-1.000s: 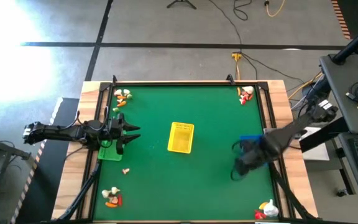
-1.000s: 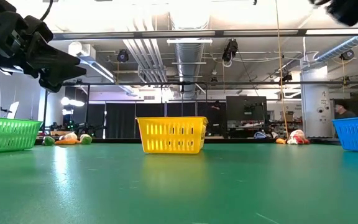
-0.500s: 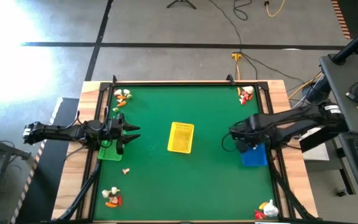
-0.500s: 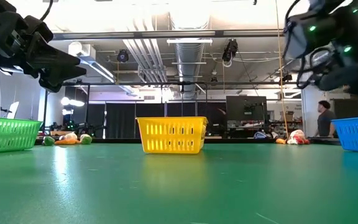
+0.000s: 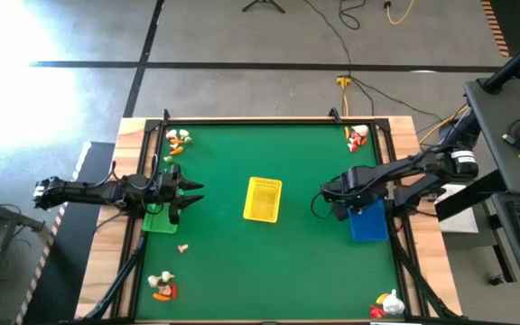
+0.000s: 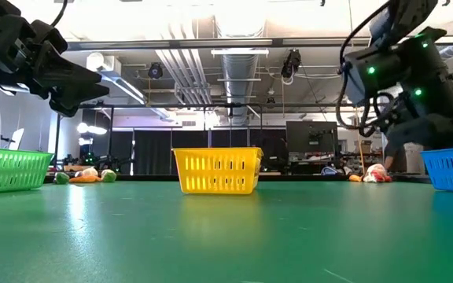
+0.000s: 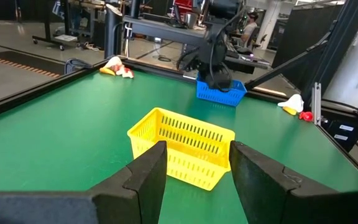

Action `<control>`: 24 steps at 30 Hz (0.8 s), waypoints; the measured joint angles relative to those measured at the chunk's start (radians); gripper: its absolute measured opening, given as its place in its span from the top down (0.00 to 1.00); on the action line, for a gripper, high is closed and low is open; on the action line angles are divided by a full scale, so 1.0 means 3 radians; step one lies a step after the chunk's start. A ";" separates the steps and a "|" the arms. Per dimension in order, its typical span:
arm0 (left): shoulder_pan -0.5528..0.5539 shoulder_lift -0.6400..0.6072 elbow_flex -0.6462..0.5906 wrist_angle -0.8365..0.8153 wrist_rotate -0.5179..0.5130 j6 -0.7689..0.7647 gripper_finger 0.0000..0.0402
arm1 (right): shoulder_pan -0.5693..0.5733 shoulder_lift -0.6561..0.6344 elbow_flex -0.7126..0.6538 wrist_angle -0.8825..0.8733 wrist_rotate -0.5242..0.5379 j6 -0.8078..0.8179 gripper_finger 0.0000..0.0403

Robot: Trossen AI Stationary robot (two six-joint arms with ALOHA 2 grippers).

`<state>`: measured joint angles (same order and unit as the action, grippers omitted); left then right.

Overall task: Sort produce into baskets
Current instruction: Put the green mushroom into the blue bin, then put the red mushroom into the blue bin

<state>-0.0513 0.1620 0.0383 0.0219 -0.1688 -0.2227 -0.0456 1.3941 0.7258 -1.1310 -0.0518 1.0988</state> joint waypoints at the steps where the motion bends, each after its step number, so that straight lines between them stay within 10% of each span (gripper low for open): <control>1: -0.0001 0.0000 0.0000 0.0000 0.0000 0.0000 0.61 | -0.0001 0.0038 0.0000 0.0001 0.0001 0.0001 0.85; 24: 0.0000 0.0001 0.0000 0.0000 0.0000 0.0000 0.61 | -0.0120 -0.0139 0.0548 -0.0262 0.0175 -0.0030 0.53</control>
<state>-0.0513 0.1623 0.0383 0.0219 -0.1688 -0.2226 -0.0815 1.3522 0.8902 -1.2095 0.0006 1.0897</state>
